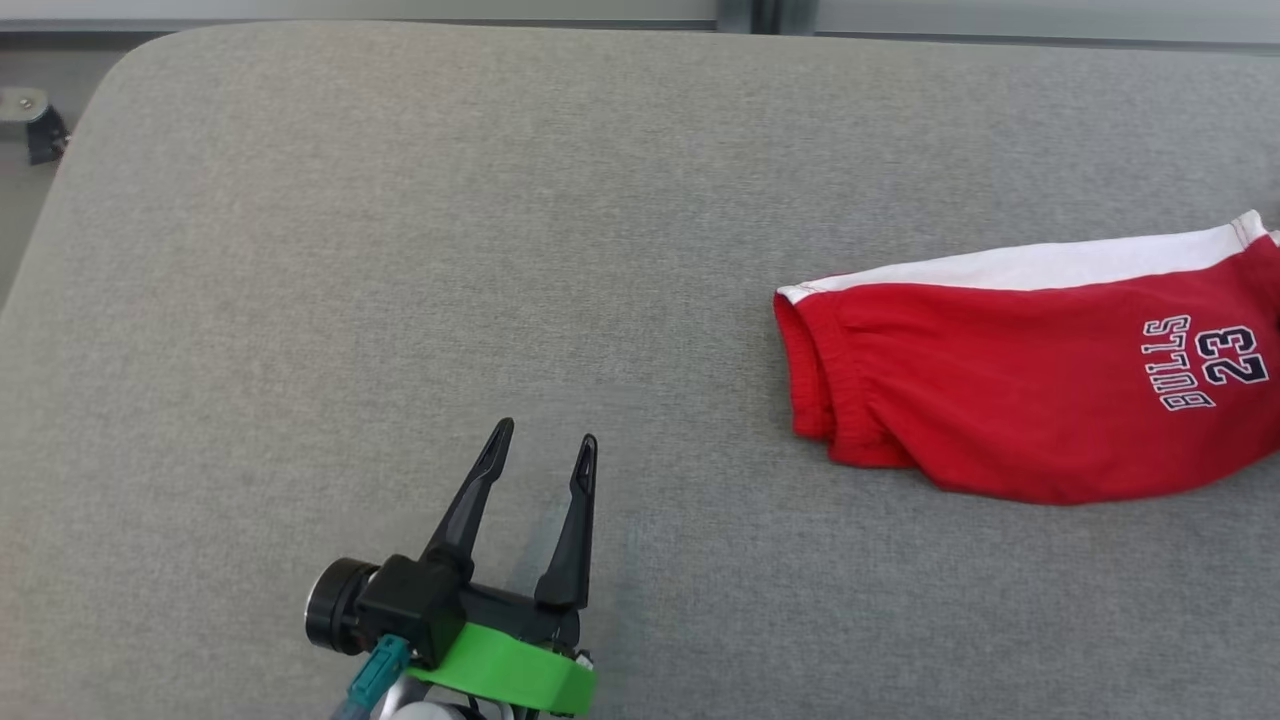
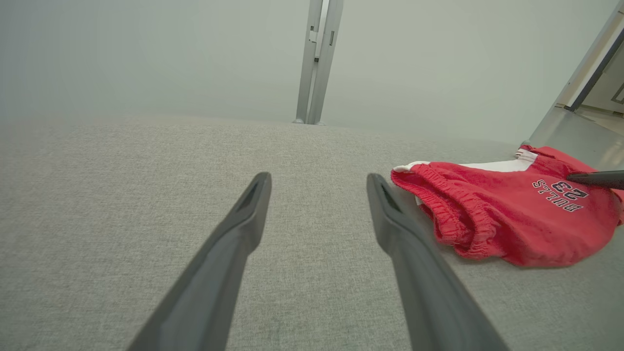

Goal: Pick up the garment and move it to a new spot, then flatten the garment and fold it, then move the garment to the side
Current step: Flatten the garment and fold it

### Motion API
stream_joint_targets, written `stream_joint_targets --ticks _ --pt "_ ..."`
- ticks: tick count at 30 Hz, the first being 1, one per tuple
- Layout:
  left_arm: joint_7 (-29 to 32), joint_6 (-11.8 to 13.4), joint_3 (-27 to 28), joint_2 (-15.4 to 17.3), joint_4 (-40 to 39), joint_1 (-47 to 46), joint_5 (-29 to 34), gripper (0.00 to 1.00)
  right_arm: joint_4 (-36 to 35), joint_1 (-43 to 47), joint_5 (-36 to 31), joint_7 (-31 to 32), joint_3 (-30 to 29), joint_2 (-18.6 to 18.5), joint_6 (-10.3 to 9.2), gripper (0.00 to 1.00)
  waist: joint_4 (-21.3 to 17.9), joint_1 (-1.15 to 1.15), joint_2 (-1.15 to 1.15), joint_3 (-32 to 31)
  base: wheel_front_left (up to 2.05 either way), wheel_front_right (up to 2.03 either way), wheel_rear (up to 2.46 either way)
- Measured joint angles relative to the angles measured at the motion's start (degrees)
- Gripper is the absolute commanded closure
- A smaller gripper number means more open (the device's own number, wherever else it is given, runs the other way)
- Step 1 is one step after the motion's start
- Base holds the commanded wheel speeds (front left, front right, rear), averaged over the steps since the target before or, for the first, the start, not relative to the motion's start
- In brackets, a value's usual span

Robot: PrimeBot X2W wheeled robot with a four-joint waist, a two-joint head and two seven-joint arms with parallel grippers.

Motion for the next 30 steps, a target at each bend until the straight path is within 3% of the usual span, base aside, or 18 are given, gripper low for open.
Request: stream_joint_targets --ticks 6,11,23,30 --pt "0.00 -0.14 -0.63 -0.03 0.35 -0.03 0.00 0.00 -4.20 -3.46 -6.41 -0.73 -0.59 2.66 -0.01 1.00 -3.84 0.00 0.00 -1.07 0.00 0.00 0.00" --pt "0.00 -0.12 -0.89 -0.04 0.91 -0.01 -0.04 0.00 -7.97 -4.53 -11.33 0.51 -2.93 6.57 -0.01 1.00 -4.37 0.00 0.00 -2.71 0.00 0.00 0.00" --pt "0.00 0.79 -2.82 -0.05 2.81 1.56 -2.56 0.00 -23.43 2.84 -23.60 10.61 -13.34 19.80 -0.02 1.00 0.89 0.00 0.00 -5.50 0.00 0.00 0.00" --pt "0.00 1.14 -3.68 -0.05 3.09 1.47 -3.05 0.00 -29.88 8.92 -28.20 16.84 -15.47 28.72 -0.02 1.00 3.67 0.00 0.00 -5.65 0.00 0.00 0.00"
